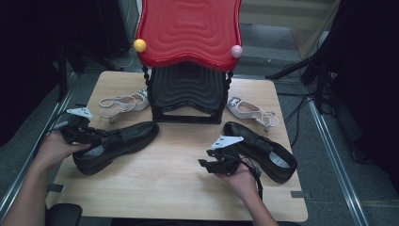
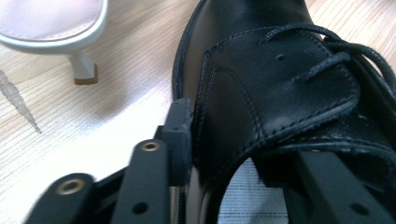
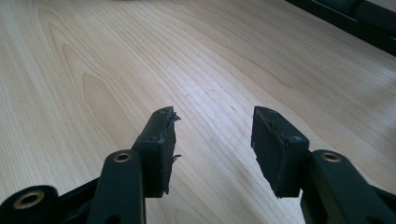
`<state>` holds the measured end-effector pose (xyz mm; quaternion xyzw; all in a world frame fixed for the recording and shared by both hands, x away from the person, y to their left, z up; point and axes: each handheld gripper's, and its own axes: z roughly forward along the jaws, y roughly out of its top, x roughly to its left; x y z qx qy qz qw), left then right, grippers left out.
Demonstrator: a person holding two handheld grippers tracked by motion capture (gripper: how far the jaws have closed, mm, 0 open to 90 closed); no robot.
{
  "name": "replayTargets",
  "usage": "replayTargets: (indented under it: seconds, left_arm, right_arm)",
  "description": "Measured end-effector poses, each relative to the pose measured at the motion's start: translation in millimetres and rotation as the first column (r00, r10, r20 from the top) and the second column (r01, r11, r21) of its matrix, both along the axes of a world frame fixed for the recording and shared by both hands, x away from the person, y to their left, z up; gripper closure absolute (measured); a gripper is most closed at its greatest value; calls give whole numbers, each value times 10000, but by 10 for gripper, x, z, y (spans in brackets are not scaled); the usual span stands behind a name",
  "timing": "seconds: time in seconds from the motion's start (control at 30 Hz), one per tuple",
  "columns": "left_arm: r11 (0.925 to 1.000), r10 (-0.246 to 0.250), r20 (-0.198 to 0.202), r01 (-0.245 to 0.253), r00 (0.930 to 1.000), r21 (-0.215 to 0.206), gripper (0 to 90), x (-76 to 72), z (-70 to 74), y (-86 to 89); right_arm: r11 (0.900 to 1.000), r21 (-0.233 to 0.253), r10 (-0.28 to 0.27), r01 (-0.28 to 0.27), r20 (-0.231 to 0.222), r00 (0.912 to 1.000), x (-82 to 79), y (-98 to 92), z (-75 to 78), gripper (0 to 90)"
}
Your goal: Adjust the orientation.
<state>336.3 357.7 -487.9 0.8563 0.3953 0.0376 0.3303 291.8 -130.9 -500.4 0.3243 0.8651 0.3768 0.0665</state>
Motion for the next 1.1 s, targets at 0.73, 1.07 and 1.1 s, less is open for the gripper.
replayTargets:
  seconds: [0.73, 1.07, 1.1]
  left_arm:
    - [9990, -335, 479, 321, 9983, 311, 806, -120, 258, -386]
    - [9959, -903, 536, 903, 9945, 23, 811, -153, 350, -862]
    - [9956, -935, 583, 937, 9939, -2, 811, -157, 357, -909]
  right_arm:
    - [9991, 360, -224, 223, 21, 9997, 8, -81, 34, 511]
    - [9989, 396, -262, 259, 73, 9996, 5, -88, 41, 511]
    - [9989, 404, -262, 259, 74, 9996, 5, -89, 41, 511]
